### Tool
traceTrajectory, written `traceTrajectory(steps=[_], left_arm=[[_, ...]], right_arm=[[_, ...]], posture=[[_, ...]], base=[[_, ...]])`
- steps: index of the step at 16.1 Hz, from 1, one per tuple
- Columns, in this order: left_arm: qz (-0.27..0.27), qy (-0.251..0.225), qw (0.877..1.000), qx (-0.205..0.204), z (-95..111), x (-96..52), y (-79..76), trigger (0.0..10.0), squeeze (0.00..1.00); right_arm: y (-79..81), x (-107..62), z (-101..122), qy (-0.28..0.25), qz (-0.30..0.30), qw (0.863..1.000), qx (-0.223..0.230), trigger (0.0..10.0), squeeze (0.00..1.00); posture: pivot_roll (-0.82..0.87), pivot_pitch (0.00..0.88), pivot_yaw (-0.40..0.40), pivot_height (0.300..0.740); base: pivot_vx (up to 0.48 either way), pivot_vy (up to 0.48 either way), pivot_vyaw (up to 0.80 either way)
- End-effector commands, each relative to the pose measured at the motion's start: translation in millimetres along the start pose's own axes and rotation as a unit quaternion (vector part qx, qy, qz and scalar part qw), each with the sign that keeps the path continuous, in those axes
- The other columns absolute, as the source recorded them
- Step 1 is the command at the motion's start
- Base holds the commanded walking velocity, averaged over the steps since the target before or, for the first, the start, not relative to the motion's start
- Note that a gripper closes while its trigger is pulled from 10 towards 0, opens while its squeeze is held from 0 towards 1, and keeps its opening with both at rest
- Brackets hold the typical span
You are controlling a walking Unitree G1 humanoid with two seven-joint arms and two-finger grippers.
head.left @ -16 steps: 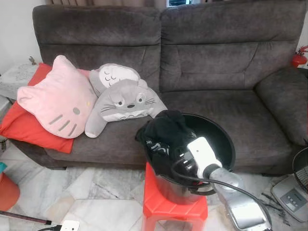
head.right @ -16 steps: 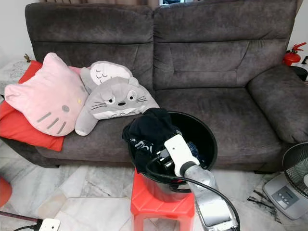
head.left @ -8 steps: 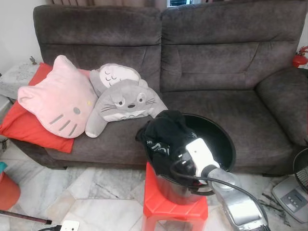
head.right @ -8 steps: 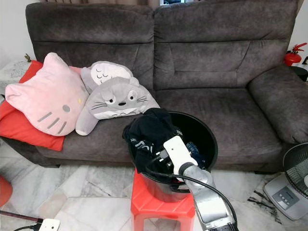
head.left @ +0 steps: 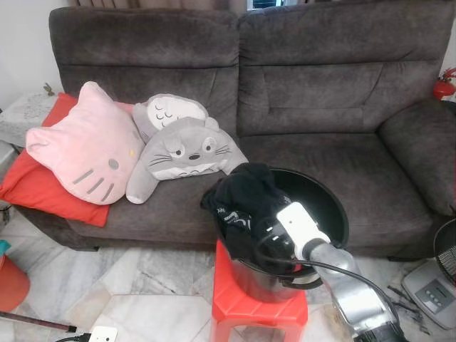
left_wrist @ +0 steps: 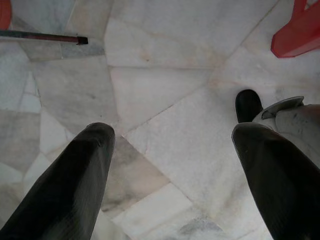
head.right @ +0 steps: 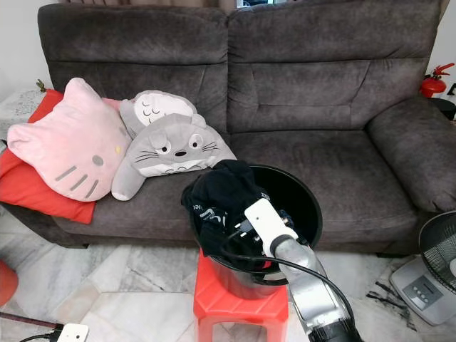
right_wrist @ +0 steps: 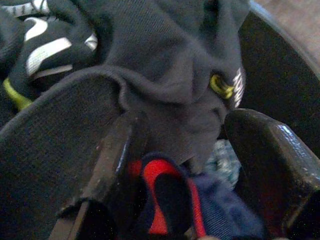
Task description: Hang hanger
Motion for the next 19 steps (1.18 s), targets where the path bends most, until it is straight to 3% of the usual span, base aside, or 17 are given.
traceTrajectory(steps=[1,6,12,16,19], left_arm=[[0.005,0.006,1.0,0.011,-5,-1.1,6.9,10.0,0.0],[0.006,0.009,1.0,0.013,-9,-1.9,8.1,10.0,0.0],[0.006,0.007,1.0,0.014,-6,-1.1,4.4,10.0,0.0],[0.005,0.004,1.0,0.014,-2,-0.2,1.0,10.0,0.0],[0.006,0.004,1.0,0.015,-1,-0.2,4.3,10.0,0.0]], right_arm=[[-0.8,2.6,5,-0.009,-0.002,1.0,-0.016,10.0,0.0],[5.8,12.3,13,-0.026,0.012,0.999,-0.039,10.0,0.0],[15.1,16.0,23,-0.042,0.036,0.998,0.015,10.0,0.0],[19.3,3.2,38,-0.074,0.052,0.994,0.053,10.0,0.0],[26.2,-12.1,24,-0.055,0.07,0.996,0.023,10.0,0.0]], posture=[[-0.19,0.0,0.055,0.732],[-0.18,0.0,0.057,0.732],[-0.17,0.0,0.057,0.732],[-0.18,0.0,0.058,0.732],[-0.19,0.0,0.062,0.732]], base=[[0.0,0.0,0.0],[0.0,0.0,0.0],[0.0,0.0,0.0],[0.0,0.0,0.0],[0.0,0.0,0.0]])
Point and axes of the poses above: a point about 5 cm out from each wrist's last joint towards the gripper, its own x axis pointing out of the wrist towards the gripper, its own z axis along the axis of the wrist's last joint, y = z × x, the point moved 6 cm from there along x, pointing out of the wrist towards the gripper
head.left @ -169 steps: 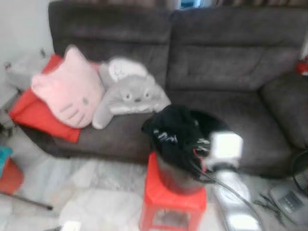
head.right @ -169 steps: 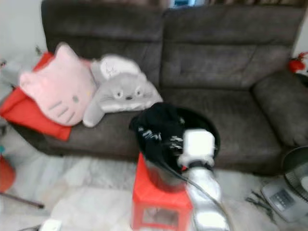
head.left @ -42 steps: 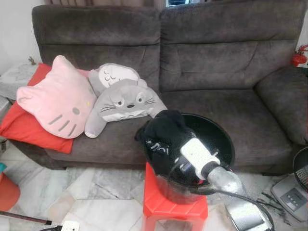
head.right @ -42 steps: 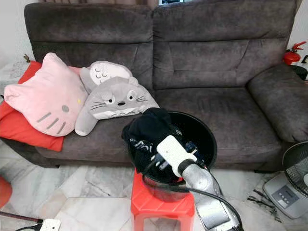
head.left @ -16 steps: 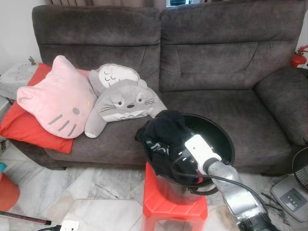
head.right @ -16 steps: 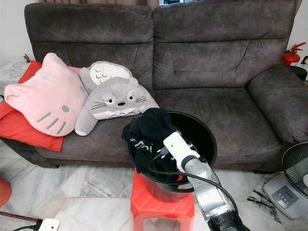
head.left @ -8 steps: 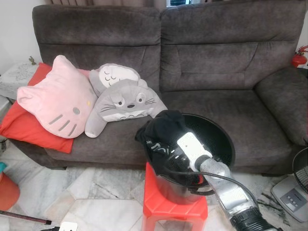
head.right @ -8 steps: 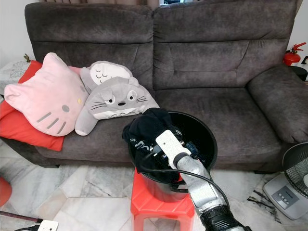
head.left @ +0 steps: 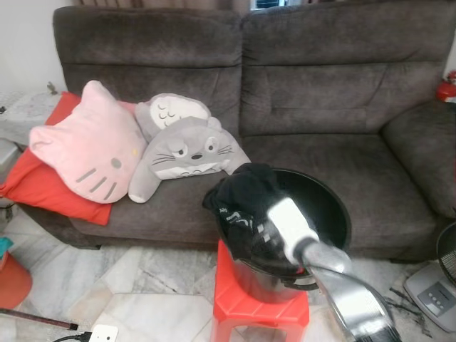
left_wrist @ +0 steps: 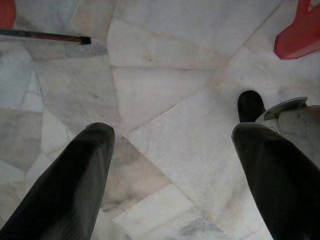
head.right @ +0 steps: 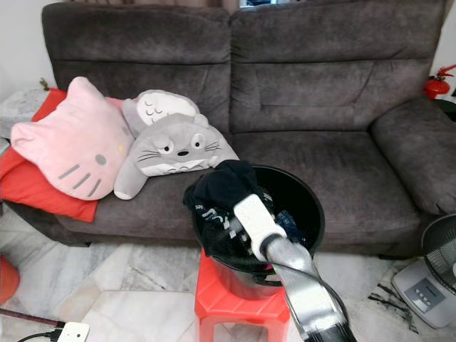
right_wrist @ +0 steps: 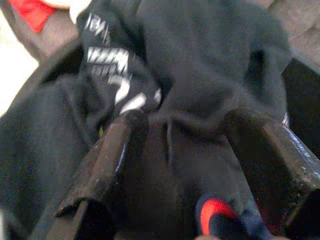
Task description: Hang hanger
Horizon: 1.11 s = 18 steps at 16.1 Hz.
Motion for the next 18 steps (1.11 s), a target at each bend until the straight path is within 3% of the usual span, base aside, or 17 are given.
traceTrajectory(steps=[1,4,5,6,7,11,12,18], left_arm=[[0.003,0.008,1.0,0.012,-3,-0.5,5.1,10.0,0.0],[0.003,0.008,1.0,0.013,-3,-0.6,6.3,10.0,0.0],[0.002,0.007,1.0,0.013,-3,-0.5,6.2,10.0,0.0],[0.002,0.007,1.0,0.012,-2,-0.5,6.6,10.0,0.0],[0.002,0.006,1.0,0.012,-2,-0.5,6.9,10.0,0.0],[0.002,0.008,1.0,0.011,-4,-0.7,4.8,10.0,0.0],[0.002,0.009,1.0,0.011,-5,-0.9,4.9,10.0,0.0],[0.003,0.012,1.0,0.017,-9,-1.9,9.0,10.0,0.0]], right_arm=[[-0.8,-5.2,-1,0.01,-0.002,1.0,-0.027,10.0,0.0],[-8.3,-11.3,-14,0.041,-0.019,0.999,-0.005,10.0,0.0],[-8.4,-8.5,-15,0.043,-0.016,0.999,-0.001,10.0,0.19],[-8.3,-5.4,-13,0.039,-0.014,0.999,0.001,10.0,0.82],[-8.5,-3.5,-10,0.037,-0.012,0.999,0.003,10.0,1.0],[-11.9,7.2,-10,0.043,-0.013,0.999,-0.019,10.0,0.97],[-14.3,9.9,-14,0.055,-0.015,0.997,-0.042,10.0,0.0],[-22.2,22.4,-14,0.06,-0.024,0.995,-0.081,10.0,0.0]], posture=[[-0.19,0.0,0.064,0.732],[-0.19,0.0,0.065,0.732],[-0.19,0.0,0.064,0.732],[-0.19,0.0,0.063,0.732],[-0.19,0.0,0.061,0.732],[-0.18,0.0,0.06,0.732],[-0.18,0.0,0.061,0.732],[-0.18,0.0,0.057,0.732]], base=[[0.0,0.0,0.0],[0.0,0.0,0.0],[0.0,0.0,0.0],[0.0,0.0,0.0],[0.0,0.0,0.0],[0.0,0.0,0.0],[0.0,0.0,0.0],[0.0,0.0,0.0]])
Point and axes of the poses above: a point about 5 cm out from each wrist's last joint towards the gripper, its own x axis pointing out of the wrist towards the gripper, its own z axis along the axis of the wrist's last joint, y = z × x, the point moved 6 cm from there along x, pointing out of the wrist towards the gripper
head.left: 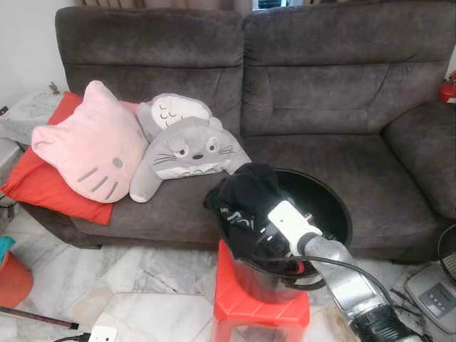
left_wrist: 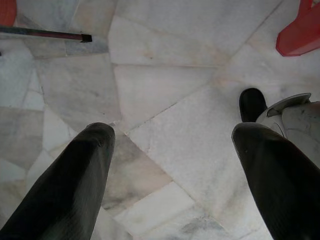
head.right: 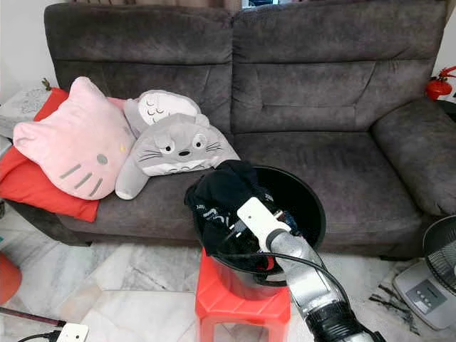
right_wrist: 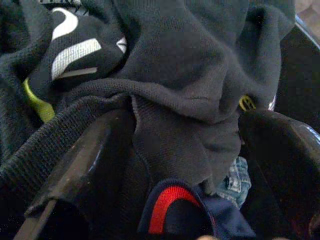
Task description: Hang hanger
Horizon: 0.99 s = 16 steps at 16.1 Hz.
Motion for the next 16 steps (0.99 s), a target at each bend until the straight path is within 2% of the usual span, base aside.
traceTrajectory(steps=[1,3,8,9,11,14,16], left_arm=[[0.003,0.009,1.0,0.013,-7,-1.4,6.5,10.0,0.0],[0.004,0.011,1.0,0.014,-9,-1.8,6.9,10.0,0.0],[0.003,0.016,1.0,0.016,-14,-2.5,5.4,10.0,0.0],[0.003,0.016,1.0,0.017,-15,-2.5,5.2,10.0,0.0],[0.001,0.015,1.0,0.023,-14,-2.4,4.5,10.0,0.0],[0.001,0.013,1.0,0.027,-11,-2.0,4.3,10.0,0.0],[0.001,0.011,1.0,0.028,-10,-1.8,4.3,10.0,0.0]], right_arm=[[-0.9,3.0,5,-0.007,-0.005,1.0,-0.015,10.0,0.0],[-5.0,4.6,7,-0.015,-0.023,0.999,-0.02,10.0,0.0],[-3.5,7.6,-8,0.005,-0.032,0.999,-0.041,10.0,0.0],[-3.9,7.5,-10,0.009,-0.036,0.999,-0.035,10.0,0.0],[-8.9,6.4,-31,0.053,-0.058,0.997,0.002,10.0,0.0],[-9.6,6.4,-40,0.071,-0.064,0.995,0.042,10.0,0.0],[-11.9,6.6,-44,0.077,-0.07,0.993,0.049,10.0,0.0]], posture=[[-0.18,0.0,0.055,0.732],[-0.17,0.0,0.05,0.732],[-0.18,0.0,0.052,0.732],[-0.18,0.0,0.054,0.732],[-0.18,0.0,0.06,0.732],[-0.18,0.0,0.065,0.732],[-0.18,0.0,0.068,0.732]], base=[[0.0,0.0,0.0],[0.0,0.0,0.0],[0.0,0.0,0.0],[0.0,0.0,0.0],[0.0,0.0,0.0],[0.0,0.0,0.0],[0.0,0.0,0.0]])
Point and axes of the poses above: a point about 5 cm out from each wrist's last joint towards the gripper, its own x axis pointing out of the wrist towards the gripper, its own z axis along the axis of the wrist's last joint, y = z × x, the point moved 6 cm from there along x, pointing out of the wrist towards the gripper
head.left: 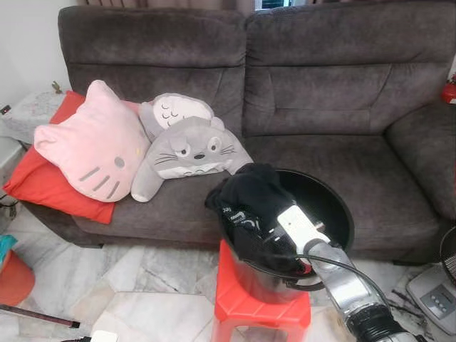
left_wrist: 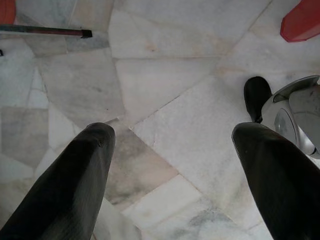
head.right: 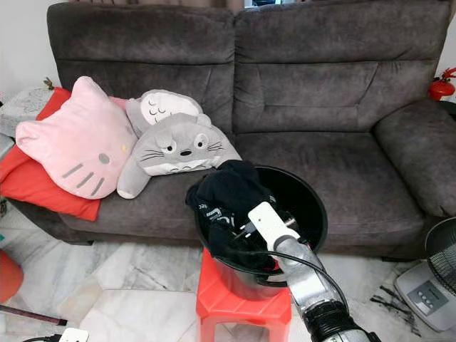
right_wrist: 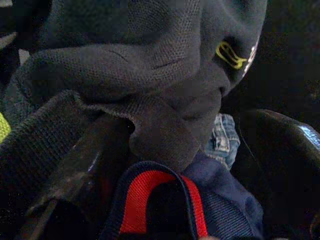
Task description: Hang hanger
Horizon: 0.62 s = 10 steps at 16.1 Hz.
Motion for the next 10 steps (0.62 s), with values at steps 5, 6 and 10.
traceTrajectory(steps=[5,6,10], left_arm=[[0.008,0.0,1.0,0.009,0,-0.2,3.9,10.0,0.0],[0.011,-0.001,1.0,0.01,0,-0.2,5.1,10.0,0.0],[0.017,-0.001,1.0,0.01,0,-0.8,12.4,10.0,0.0]], right_arm=[[-4.5,5.6,8,-0.02,-0.006,1.0,0.012,0.0,0.0],[-3.3,6.5,14,-0.034,-0.002,0.999,0.007,0.0,0.0],[2.5,8.3,20,-0.048,0.007,0.999,-0.001,0.0,0.0]], posture=[[-0.18,0.0,0.074,0.732],[-0.18,0.0,0.075,0.732],[-0.17,0.0,0.076,0.732]], base=[[0.0,0.0,0.0],[0.0,0.0,0.0],[0.0,0.0,0.0]])
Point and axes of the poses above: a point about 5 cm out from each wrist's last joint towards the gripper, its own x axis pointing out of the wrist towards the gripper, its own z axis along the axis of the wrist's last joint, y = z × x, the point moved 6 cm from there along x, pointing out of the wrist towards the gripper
